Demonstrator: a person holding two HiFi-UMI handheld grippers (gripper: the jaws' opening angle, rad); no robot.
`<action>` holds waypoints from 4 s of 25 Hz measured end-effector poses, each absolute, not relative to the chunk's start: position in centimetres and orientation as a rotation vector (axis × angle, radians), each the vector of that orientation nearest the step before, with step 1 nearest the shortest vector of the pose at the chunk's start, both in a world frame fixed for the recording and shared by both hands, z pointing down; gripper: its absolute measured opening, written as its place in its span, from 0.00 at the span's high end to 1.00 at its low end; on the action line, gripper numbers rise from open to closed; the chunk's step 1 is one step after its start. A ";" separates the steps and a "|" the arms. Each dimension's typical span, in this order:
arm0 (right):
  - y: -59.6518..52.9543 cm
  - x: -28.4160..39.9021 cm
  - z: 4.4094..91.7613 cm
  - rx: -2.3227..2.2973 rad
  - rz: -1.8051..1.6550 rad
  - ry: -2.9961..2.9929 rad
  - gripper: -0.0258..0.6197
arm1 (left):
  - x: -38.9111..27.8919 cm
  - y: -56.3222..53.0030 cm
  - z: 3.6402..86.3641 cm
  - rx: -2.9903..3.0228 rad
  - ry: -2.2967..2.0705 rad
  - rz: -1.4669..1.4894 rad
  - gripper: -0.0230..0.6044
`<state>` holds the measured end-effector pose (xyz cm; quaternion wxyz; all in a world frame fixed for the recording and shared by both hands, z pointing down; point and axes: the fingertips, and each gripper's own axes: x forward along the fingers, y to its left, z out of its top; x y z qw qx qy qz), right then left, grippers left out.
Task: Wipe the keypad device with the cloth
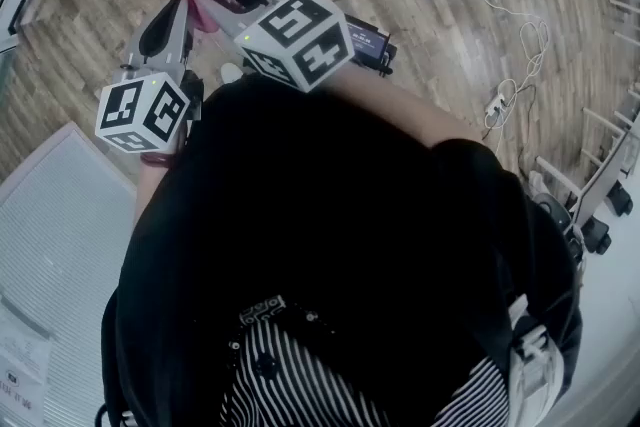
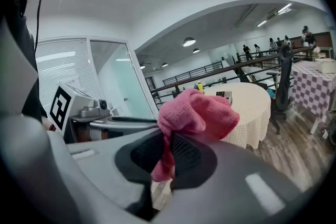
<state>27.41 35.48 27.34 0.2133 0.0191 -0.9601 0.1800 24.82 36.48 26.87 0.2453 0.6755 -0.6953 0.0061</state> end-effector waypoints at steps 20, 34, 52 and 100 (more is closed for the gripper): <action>32.8 31.0 27.8 -0.032 0.619 -2.701 0.89 | 28.3 33.9 27.5 1.794 -1.944 0.018 0.96; 25.8 21.5 26.8 0.192 0.611 -2.730 0.89 | 18.8 26.0 26.7 1.976 -1.805 -0.002 0.96; 27.9 1.5 30.0 0.270 0.598 -2.665 0.89 | -0.8 27.7 29.9 2.058 -1.667 -0.025 0.96; 12.8 -21.5 33.5 -0.084 0.640 -2.588 0.89 | -23.4 13.0 33.3 1.808 -1.839 -0.040 0.96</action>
